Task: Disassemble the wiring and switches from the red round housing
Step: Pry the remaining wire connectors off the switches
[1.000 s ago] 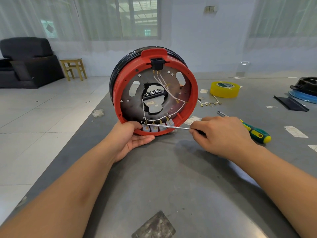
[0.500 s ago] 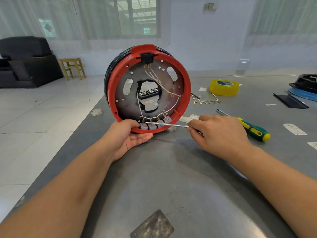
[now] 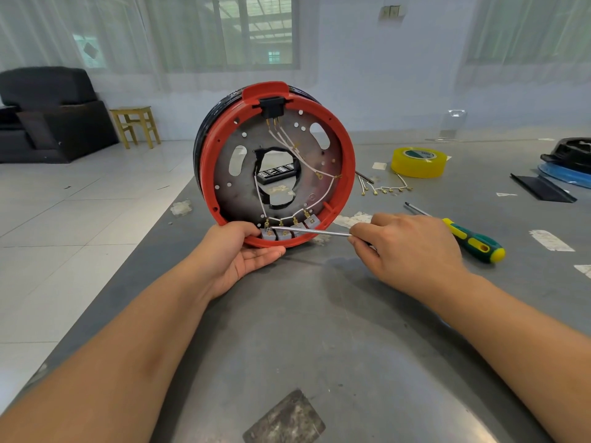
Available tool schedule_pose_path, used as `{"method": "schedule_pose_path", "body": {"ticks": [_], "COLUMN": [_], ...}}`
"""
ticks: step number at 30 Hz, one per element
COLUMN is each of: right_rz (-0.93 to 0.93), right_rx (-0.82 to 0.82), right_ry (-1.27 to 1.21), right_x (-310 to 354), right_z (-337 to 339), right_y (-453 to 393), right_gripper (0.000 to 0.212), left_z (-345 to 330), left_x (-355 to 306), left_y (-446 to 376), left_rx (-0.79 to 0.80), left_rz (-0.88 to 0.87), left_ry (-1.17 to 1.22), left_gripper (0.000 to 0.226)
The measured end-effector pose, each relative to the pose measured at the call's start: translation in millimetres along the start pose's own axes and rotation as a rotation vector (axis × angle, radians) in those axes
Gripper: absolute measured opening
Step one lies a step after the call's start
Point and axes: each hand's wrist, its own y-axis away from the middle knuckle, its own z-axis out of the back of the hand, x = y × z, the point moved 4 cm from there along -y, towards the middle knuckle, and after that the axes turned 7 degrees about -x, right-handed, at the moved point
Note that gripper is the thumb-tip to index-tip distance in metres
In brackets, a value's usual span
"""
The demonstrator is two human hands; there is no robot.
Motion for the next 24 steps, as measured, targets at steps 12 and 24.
{"method": "schedule_pose_path", "body": {"ticks": [12,24], "right_rz": [-0.022,-0.051], "right_rx": [-0.007,0.083], "right_ry": [0.071,0.022], "right_x": [1.3,8.5], "right_z": [10.6,6.1], "right_y": [-6.8,-3.0], "right_gripper": [0.037,0.037], "left_z": [-1.2,1.1], "left_x": [1.9,2.2], "left_y": [-3.2,-7.8], "left_rx": [-0.005,-0.009], "left_rz": [-0.038,-0.042], "left_ry": [0.008,0.038], "left_gripper": [0.034,0.04]}}
